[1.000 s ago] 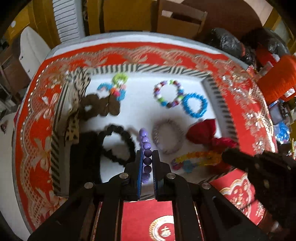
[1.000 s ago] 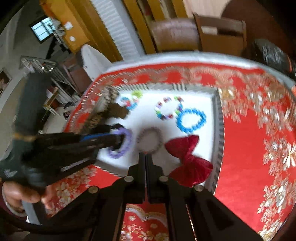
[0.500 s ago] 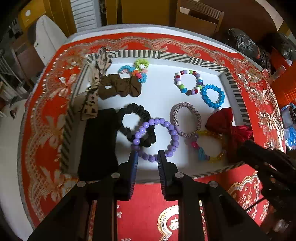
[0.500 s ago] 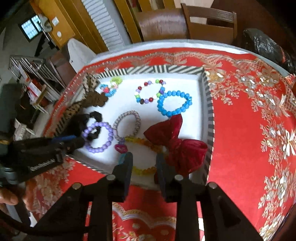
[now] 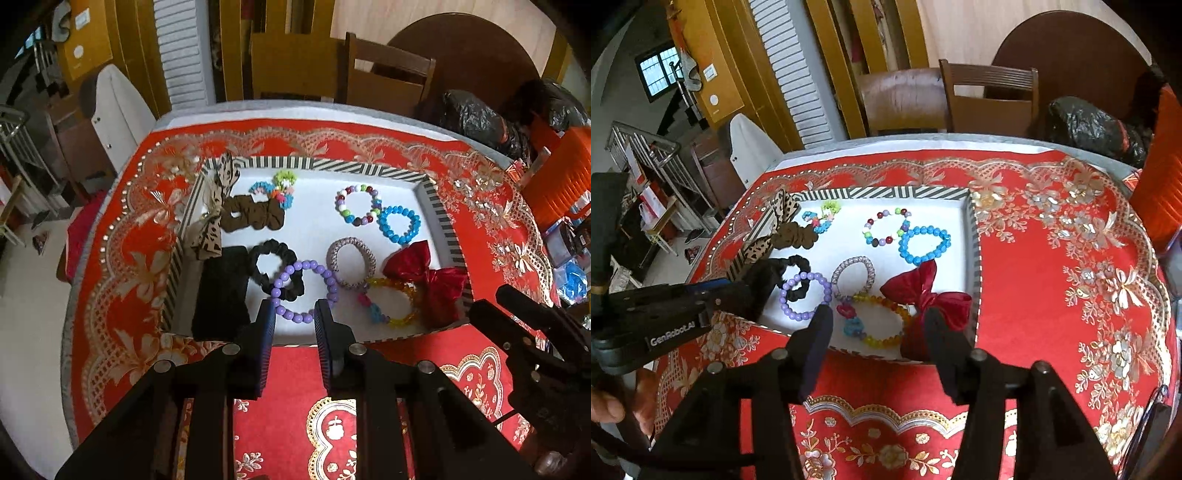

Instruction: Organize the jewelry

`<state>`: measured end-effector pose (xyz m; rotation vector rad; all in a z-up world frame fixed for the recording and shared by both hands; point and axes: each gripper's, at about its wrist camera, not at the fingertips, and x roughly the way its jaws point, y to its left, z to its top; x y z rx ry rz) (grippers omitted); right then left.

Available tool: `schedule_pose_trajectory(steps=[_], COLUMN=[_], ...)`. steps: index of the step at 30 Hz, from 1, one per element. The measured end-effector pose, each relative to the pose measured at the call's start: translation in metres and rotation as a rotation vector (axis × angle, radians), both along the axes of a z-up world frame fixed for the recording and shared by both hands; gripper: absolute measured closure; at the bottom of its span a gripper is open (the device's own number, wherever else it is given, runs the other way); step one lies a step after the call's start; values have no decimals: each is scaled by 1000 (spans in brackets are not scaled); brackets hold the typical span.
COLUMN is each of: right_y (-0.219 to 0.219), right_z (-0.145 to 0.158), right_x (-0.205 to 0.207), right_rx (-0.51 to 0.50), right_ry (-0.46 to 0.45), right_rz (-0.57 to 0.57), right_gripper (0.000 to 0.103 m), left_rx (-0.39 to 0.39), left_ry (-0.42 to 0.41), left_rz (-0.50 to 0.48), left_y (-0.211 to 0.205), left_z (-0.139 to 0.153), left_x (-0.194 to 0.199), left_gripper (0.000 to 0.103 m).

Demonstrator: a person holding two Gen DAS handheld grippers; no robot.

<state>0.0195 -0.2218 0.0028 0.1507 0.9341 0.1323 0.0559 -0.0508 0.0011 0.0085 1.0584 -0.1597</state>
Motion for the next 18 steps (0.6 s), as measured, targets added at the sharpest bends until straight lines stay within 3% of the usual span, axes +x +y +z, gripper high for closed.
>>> schedule_pose_trajectory(steps=[18], right_y=[2], right_z=[5], right_x=[-11], right_rx=[-6], right_ry=[5], right_rz=[-17], right_gripper=[43], left_rx=[21], left_ry=[-47], left_rz=[7], left_y=[0], left_z=[12], left_x=[-18], left_gripper=[93])
